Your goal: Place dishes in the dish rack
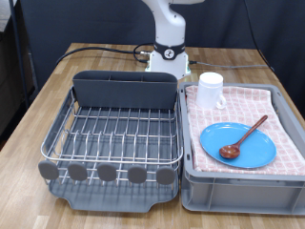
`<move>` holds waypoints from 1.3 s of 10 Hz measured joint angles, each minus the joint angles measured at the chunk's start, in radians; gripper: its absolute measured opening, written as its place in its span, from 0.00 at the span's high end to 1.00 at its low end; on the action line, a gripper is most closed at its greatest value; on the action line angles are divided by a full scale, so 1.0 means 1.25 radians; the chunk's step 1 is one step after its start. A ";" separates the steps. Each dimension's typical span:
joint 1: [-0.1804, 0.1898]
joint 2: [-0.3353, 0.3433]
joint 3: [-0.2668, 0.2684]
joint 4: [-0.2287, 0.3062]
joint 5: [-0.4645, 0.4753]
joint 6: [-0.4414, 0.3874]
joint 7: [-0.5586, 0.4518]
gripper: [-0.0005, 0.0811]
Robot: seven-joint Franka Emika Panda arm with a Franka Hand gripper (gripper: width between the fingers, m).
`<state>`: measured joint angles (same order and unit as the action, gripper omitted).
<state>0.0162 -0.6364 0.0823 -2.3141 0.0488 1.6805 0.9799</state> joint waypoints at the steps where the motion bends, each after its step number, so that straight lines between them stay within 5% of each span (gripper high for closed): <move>1: 0.000 0.024 0.018 0.003 0.010 0.044 0.046 0.01; 5: -0.001 0.145 0.087 0.076 0.015 0.083 0.249 0.01; 13: 0.003 0.396 0.187 0.263 -0.029 0.155 0.446 0.01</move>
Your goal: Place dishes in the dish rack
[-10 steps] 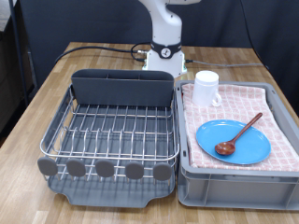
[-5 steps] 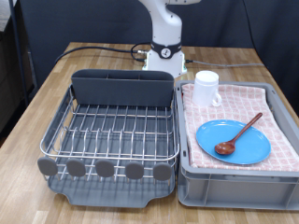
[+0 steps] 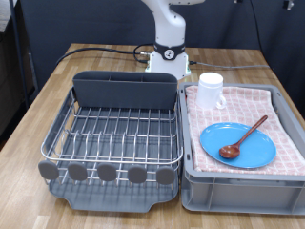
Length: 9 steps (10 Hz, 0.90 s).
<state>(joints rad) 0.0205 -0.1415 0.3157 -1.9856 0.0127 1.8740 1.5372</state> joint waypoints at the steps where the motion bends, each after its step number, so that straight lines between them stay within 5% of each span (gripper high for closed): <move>1: 0.000 0.032 0.007 0.033 -0.010 -0.004 0.015 0.01; 5: -0.002 0.033 0.003 -0.015 -0.015 0.033 0.010 0.01; 9: 0.000 0.027 0.015 -0.159 -0.085 0.225 0.048 0.01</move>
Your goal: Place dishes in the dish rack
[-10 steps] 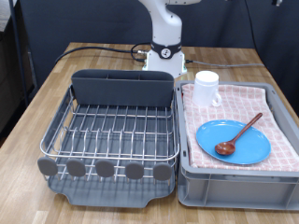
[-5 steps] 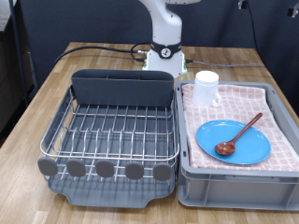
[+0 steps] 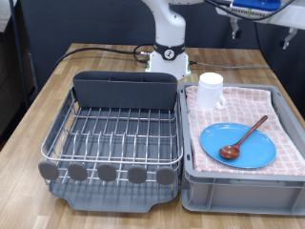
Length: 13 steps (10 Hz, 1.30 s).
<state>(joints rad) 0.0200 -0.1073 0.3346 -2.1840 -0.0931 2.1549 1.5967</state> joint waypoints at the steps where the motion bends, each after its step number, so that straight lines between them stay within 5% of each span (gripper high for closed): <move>1: 0.000 0.000 0.006 -0.038 -0.015 0.054 0.021 0.01; 5: -0.001 0.018 0.020 -0.145 -0.109 0.223 0.094 0.01; 10: 0.000 0.075 0.024 -0.137 -0.143 0.294 0.110 0.01; 13: 0.005 0.141 0.025 -0.116 -0.262 0.330 0.263 0.01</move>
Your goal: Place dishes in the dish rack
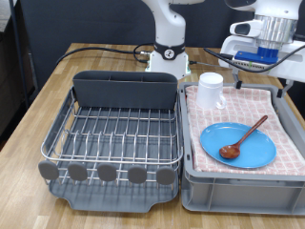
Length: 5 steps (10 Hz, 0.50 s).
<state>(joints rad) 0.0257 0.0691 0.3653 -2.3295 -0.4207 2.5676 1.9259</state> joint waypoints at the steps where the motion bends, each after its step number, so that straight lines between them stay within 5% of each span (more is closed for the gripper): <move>1: 0.003 0.014 0.000 0.004 -0.030 0.003 0.040 0.01; 5: 0.005 0.065 -0.011 0.012 -0.071 0.051 0.100 0.01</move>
<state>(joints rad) 0.0325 0.1505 0.3521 -2.3143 -0.5099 2.6312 2.0506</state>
